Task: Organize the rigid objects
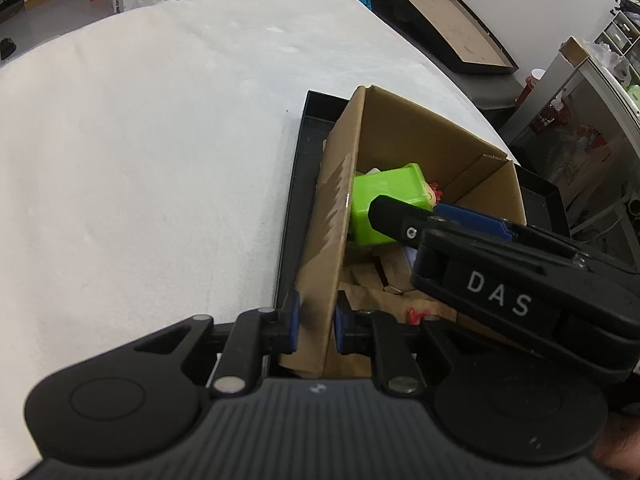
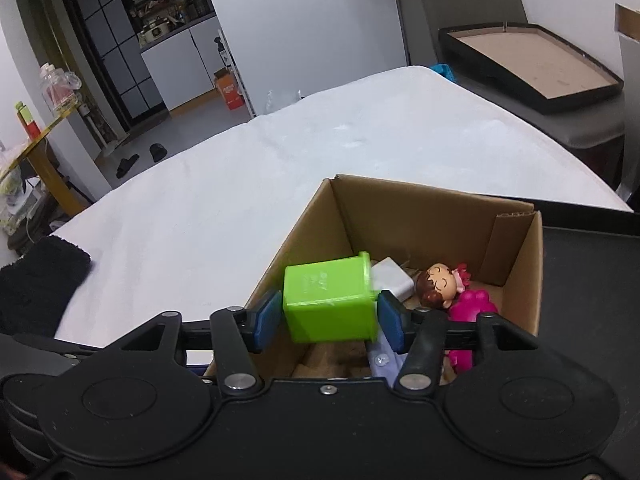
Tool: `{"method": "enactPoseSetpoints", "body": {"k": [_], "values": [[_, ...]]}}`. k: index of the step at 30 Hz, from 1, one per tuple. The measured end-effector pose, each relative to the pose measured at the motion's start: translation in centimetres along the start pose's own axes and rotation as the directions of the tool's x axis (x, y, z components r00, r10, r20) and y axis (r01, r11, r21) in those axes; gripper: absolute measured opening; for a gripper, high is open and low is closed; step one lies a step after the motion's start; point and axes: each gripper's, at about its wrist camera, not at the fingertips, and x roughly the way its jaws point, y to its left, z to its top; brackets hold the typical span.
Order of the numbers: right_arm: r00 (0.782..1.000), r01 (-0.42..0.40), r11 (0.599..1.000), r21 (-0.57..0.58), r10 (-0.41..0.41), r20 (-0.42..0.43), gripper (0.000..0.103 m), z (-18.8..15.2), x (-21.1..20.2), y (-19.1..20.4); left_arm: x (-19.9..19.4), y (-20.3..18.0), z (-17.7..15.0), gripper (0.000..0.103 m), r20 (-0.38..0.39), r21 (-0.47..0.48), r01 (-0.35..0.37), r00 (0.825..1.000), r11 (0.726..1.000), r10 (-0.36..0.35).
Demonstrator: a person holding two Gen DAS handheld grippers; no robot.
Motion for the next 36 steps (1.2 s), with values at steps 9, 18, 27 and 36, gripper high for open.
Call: {"method": "enactPoseSetpoints", "body": {"k": [9, 18, 27, 36], "values": [[1.000, 0.018, 0.999, 0.037, -0.018, -0.001, 0.053, -0.4, -1.9, -0.6, -0.8, -0.6, 0.0, 0.019, 0.006, 0.019, -0.037, 0.999, 0.999, 0.037], [0.998, 0.054, 0.994, 0.100, -0.055, 0.010, 0.054, -1.1, -5.7, -2.8, -2.5, -1.3, -0.1, 0.020, 0.023, 0.040, -0.081, 0.997, 0.996, 0.080], [0.993, 0.107, 0.980, 0.167, -0.115, 0.039, 0.078, -1.4, -9.6, -4.5, -5.8, -2.8, -0.6, 0.031, 0.062, 0.061, -0.096, 0.994, 0.994, 0.092], [0.987, 0.135, 0.957, 0.257, -0.154, 0.055, 0.092, -2.3, -13.6, -6.1, -9.2, -5.5, -2.4, 0.055, 0.099, 0.105, -0.073, 0.993, 0.992, 0.063]]}}
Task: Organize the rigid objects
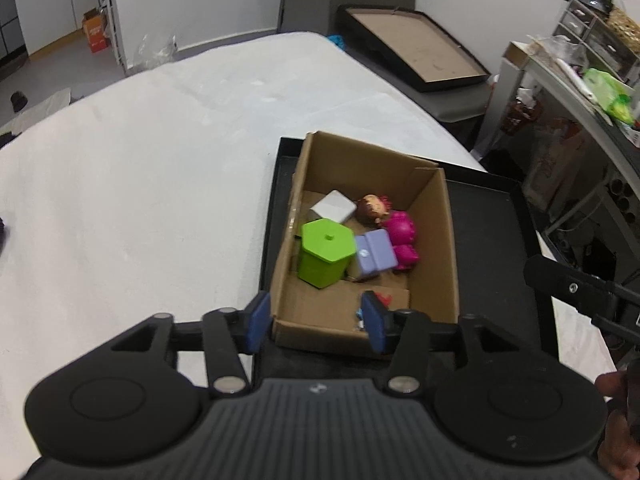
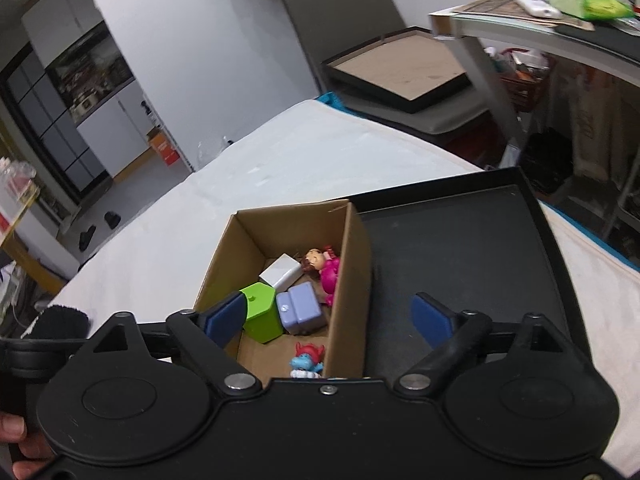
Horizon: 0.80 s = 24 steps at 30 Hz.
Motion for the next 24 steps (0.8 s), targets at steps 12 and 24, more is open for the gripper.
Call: {"method": "enactPoseSetpoints", "body": {"k": [12, 24], "values": [[0.997, 0.036, 0.999, 0.021, -0.038, 0.069, 0.103, -0.5, -5.4, -0.6, -5.4, -2.4, -1.7, 0.084, 0.081, 0.041, -0.005, 0.997, 0.999, 0.002], [0.989, 0.090, 0.995, 0.031, -0.093, 0.115, 0.103, -0.9, -10.3, -0.3, -10.4, -3.5, -3.9, 0.093, 0.130, 0.064, -0.001, 0.991, 0.998, -0.007]]}}
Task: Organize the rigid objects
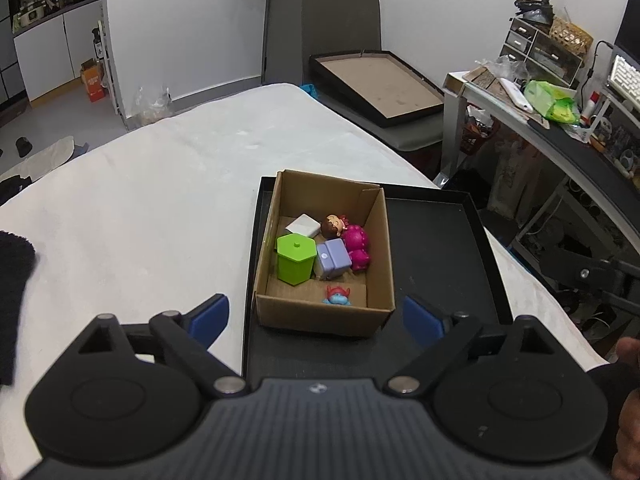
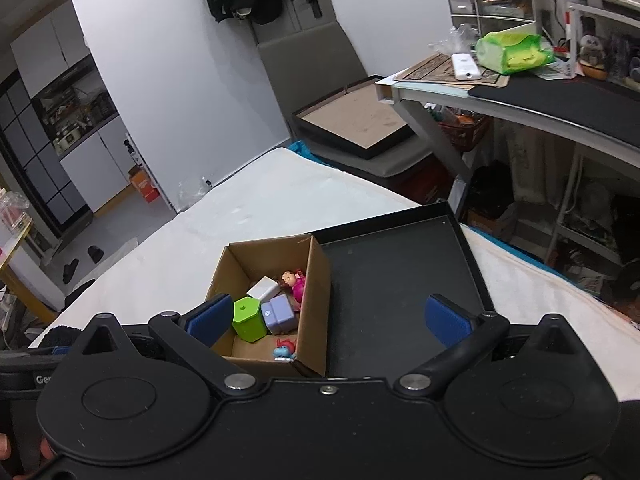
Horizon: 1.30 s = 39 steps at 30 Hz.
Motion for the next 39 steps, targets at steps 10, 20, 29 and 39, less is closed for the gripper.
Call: {"method": "enactPoseSetpoints", "body": {"k": [10, 20, 29, 39], "values": [[1.000, 0.013, 0.999, -0.042, -0.013, 0.006, 0.103, -0.4, -3.0, 1.4, -4.2, -0.3, -1.0, 0.094, 0.045, 0.025, 0.000, 0.999, 1.000, -0.001], [0.998, 0.049, 0.995, -0.082, -0.047, 0.035, 0.103, -1.1, -6.3, 2.2, -7.7, -0.4, -2.5, 0.094, 0.090, 0.046, -0.002, 0.996, 0.999, -0.002], [0.996, 0.064, 0.993, -0.103, -0.058, 0.061, 0.103, -1.7, -9.0, 2.9, -10.7, -0.4, -3.8, 0.095, 0.118, 0.060, 0.013, 0.993, 0.998, -0.020], [0.995, 0.052, 0.992, -0.114, -0.042, 0.093, 0.103, -2.5, -11.1, 3.0, -13.0, -0.8, -5.1, 0.099, 0.146, 0.076, 0.009, 0.989, 0.997, -0.021]]}}
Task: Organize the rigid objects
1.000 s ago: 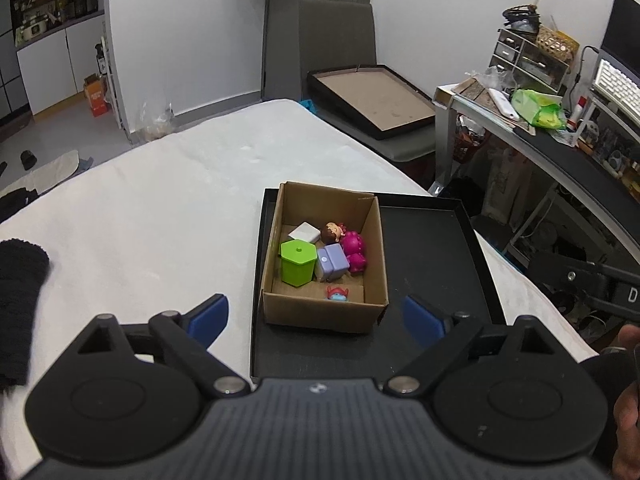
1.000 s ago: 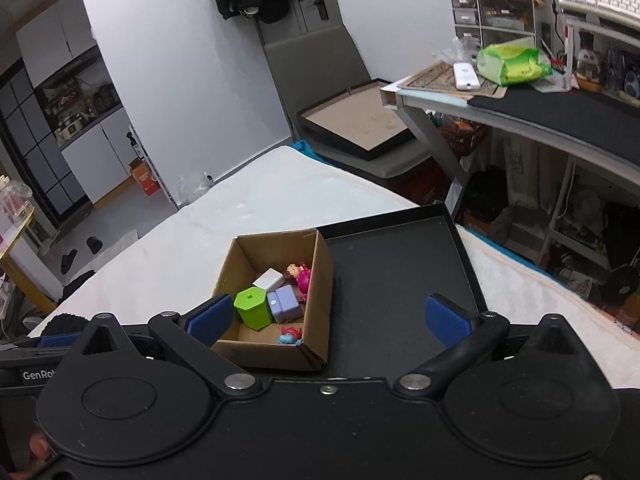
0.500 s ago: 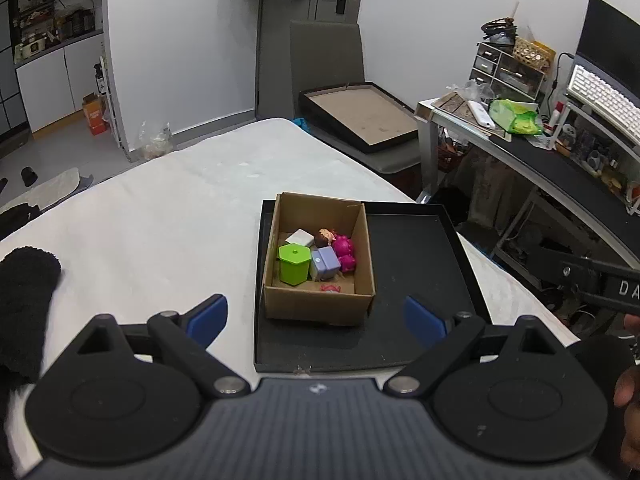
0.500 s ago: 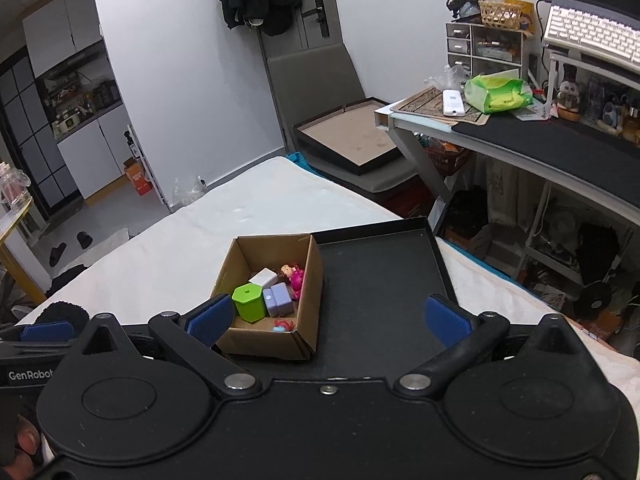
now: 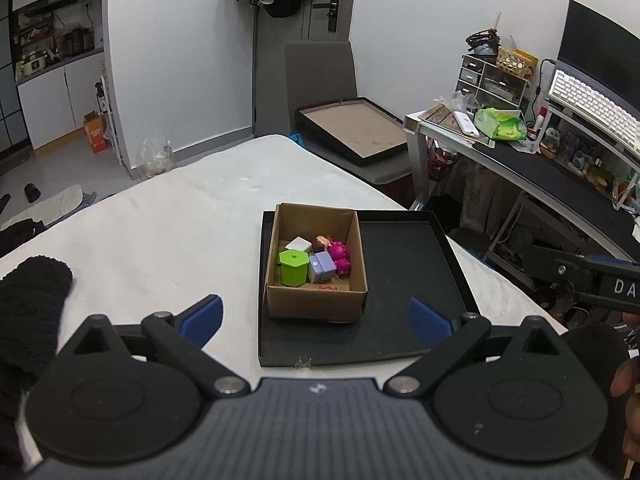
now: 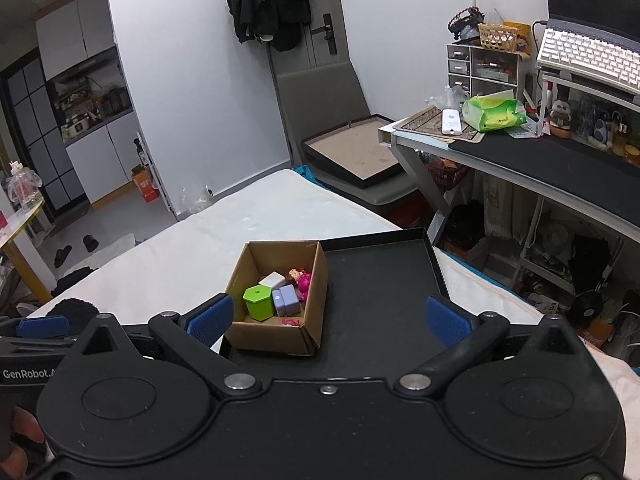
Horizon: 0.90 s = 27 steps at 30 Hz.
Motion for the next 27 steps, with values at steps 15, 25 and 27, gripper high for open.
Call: {"method": "enactPoseSetpoints", "body": {"k": [15, 25, 27], "values": [[1.000, 0.007, 1.000, -0.026, -0.007, 0.013, 0.103, -1.2, -1.7, 0.1, -1.8, -0.1, -0.6, 0.099, 0.020, -0.020, 0.009, 1.000, 1.000, -0.009], [1.000, 0.008, 1.000, -0.029, -0.008, 0.019, 0.103, -1.2, -2.0, -0.1, -2.3, -0.2, -1.2, 0.099, 0.028, -0.028, 0.003, 1.000, 1.000, -0.002], [1.000, 0.008, 1.000, -0.028, -0.008, 0.021, 0.103, -1.4, -2.1, -0.1, -2.3, -0.2, -1.2, 0.099, 0.027, -0.028, 0.004, 1.000, 1.000, -0.003]]}}
